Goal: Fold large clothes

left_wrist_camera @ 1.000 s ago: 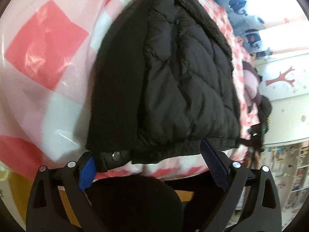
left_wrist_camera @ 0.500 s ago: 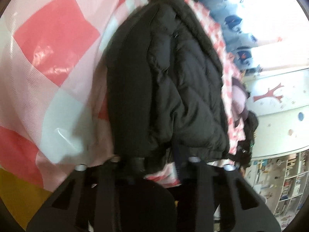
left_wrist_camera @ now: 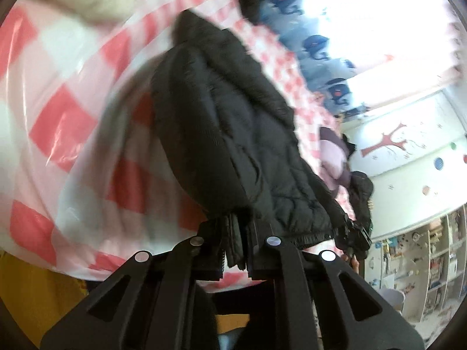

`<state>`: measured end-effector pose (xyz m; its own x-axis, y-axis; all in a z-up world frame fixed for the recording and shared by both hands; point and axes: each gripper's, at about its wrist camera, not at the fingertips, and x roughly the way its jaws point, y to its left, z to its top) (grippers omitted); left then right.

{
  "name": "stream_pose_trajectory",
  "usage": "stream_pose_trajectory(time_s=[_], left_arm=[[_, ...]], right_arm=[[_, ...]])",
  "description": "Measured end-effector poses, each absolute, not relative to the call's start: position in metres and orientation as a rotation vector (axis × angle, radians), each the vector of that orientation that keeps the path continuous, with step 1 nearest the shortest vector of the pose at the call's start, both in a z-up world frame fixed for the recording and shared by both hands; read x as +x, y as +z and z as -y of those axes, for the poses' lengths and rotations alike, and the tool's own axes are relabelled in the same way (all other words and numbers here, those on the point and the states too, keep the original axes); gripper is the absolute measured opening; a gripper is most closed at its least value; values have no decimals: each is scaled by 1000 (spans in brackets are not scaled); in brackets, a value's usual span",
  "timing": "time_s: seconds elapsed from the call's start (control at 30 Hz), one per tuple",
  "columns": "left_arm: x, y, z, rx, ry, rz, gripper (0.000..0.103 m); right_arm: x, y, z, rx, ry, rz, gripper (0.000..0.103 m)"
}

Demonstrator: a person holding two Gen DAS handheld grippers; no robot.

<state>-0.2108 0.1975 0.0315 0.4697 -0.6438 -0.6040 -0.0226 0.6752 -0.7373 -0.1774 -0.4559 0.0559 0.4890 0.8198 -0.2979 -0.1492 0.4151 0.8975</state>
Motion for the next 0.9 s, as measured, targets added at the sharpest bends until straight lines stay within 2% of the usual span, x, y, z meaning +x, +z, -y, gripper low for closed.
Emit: stream_pose_trajectory(time_s=[0.2, 0.27, 0.33, 0.37, 0.4, 0.47, 0.5, 0.53, 0.6, 0.67, 0.87, 0.9], left_arm=[[-257, 77, -192, -734, -522, -996, 9], [-286, 80, -193, -672, -571, -1017, 10], [-306, 68, -195, -601, -625, -1077, 15], [-314, 55, -199, -582, -623, -1121, 23], [-317, 43, -203, -580, -610, -1160, 38], [-321, 6, -219, -602, -553, -1243, 56], [-319, -4, -226, -616, -525, -1249, 58], [-318, -19, -241, -682, -491, -1240, 60], [-317, -33, -261, -792, -459, -1205, 76], [-316, -41, -270, -854, -455, -1165, 84], [-297, -51, -235, -824, -508, -1196, 85], [-293, -50, -230, -813, -507, -1190, 78]], right_arm=[[-228, 101, 468, 885, 757, -819, 16], [-250, 105, 470, 860, 766, -843, 16], [-274, 98, 467, 814, 784, -922, 16], [-286, 87, 469, 784, 764, -988, 20], [-293, 72, 471, 784, 753, -1062, 23], [-300, 45, 478, 786, 697, -1143, 59], [-301, 33, 484, 805, 669, -1169, 67], [-301, 22, 489, 837, 665, -1182, 71], [-298, 7, 500, 910, 641, -1164, 73], [-291, -3, 502, 951, 652, -1157, 79], [-268, -4, 469, 887, 686, -1169, 77], [-264, -1, 463, 865, 685, -1157, 71]])
